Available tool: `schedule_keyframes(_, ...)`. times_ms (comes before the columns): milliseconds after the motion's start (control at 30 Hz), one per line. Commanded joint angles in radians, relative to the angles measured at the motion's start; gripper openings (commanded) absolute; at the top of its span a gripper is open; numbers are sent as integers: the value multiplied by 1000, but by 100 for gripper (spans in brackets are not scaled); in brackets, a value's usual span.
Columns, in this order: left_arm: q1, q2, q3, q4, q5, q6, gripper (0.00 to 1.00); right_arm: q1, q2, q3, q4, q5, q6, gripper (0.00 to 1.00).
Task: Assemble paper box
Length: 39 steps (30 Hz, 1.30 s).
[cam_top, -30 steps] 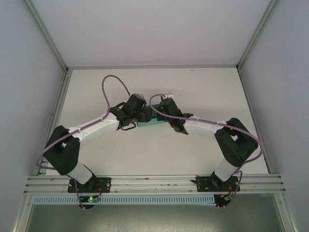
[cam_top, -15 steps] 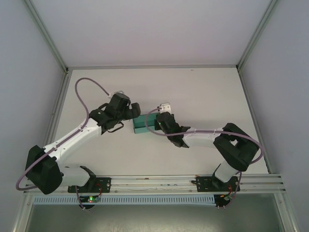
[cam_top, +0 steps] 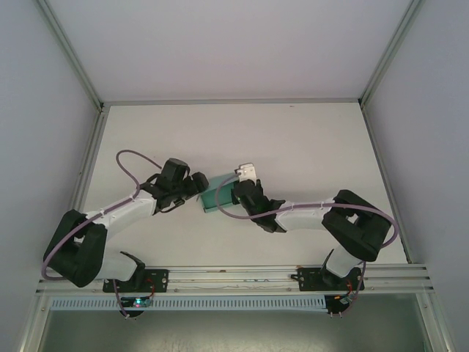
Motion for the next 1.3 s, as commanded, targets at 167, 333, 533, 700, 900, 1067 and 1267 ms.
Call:
schedule_keyframes(167, 5, 78, -19, 128, 57, -2, 71, 37, -115, -33, -220, 53, 66, 27)
schedule_keyframes(333, 6, 109, -33, 153, 49, 6, 63, 40, -215, -83, -346, 18, 110, 48)
schedule_keyframes(533, 7, 161, -49, 230, 82, 27, 52, 35, -359, -160, -500, 9, 128, 69)
schedule_keyframes(700, 6, 231, -38, 284, 127, 72, 44, -26, -432, -192, -502, -28, 76, 98)
schedule_keyframes(900, 42, 327, -39, 458, 245, 143, 26, -238, -467, -176, -418, -308, -5, 98)
schedule_keyframes(1067, 104, 448, -64, 699, 374, 94, 17, -362, -497, -157, -398, -302, -37, 99)
schedule_keyframes(1267, 161, 605, -108, 1079, 516, -23, 6, -490, -417, -128, -306, -630, 86, 99)
